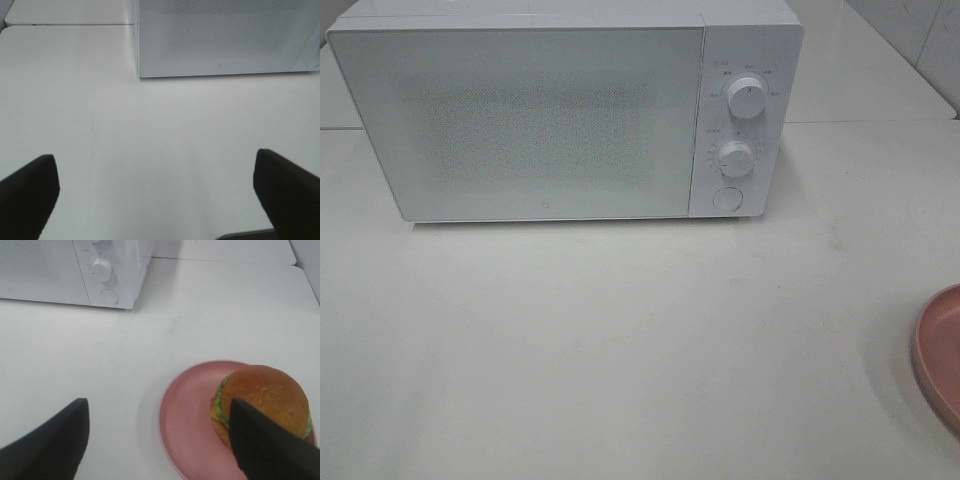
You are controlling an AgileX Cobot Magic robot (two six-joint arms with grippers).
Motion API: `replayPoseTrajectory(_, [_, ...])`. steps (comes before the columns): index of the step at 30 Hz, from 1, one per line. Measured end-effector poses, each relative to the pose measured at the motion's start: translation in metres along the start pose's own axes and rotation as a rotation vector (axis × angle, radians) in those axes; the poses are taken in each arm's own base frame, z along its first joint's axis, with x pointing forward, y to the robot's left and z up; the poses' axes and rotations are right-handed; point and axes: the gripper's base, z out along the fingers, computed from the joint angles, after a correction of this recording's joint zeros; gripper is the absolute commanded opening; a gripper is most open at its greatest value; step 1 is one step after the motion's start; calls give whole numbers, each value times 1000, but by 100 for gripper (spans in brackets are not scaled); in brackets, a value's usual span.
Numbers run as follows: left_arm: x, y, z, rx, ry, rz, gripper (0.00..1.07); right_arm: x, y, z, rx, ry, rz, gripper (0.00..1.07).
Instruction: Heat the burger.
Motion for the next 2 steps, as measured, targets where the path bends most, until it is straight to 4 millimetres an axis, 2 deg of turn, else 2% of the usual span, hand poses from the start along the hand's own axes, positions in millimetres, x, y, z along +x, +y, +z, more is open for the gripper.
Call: replayPoseTrajectory(2, [0, 0, 0, 0, 0, 0, 98, 0, 0, 0, 0, 0, 0, 75])
